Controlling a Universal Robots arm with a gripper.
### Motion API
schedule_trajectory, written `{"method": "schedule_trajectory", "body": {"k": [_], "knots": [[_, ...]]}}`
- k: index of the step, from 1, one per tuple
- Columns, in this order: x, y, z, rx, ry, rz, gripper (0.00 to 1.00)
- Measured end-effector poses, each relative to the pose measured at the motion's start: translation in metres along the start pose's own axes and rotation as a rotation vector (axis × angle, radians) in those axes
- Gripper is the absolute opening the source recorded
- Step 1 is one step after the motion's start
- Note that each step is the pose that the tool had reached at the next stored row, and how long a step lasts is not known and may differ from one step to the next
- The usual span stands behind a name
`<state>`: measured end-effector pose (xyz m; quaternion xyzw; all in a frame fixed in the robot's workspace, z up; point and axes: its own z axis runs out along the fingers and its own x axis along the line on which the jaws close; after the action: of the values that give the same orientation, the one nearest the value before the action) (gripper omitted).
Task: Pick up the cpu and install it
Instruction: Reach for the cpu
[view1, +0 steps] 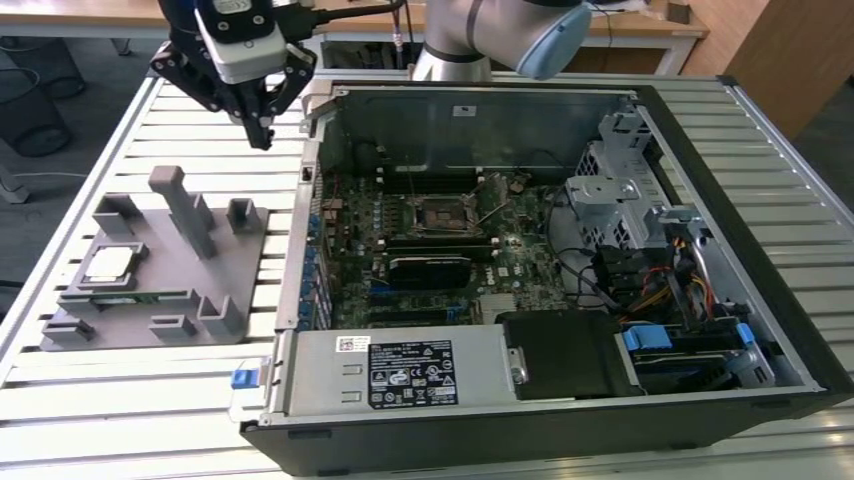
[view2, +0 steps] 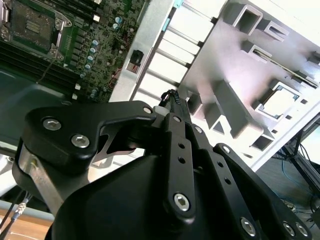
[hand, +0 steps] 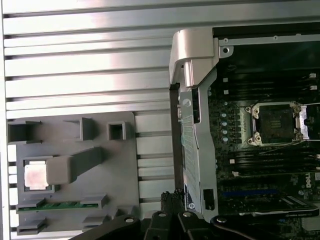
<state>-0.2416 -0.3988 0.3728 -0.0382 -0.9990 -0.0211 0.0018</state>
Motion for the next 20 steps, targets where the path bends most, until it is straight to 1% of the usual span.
{"method": "schedule_trajectory", "body": {"k": [16,20], "knots": [[0.0139,-0.0012,0.0029,0.0006,0.0082,0.000,0.11],[0.0203,-0.0017,0.0037,0.0007,0.0090,0.000,0.11]]}}
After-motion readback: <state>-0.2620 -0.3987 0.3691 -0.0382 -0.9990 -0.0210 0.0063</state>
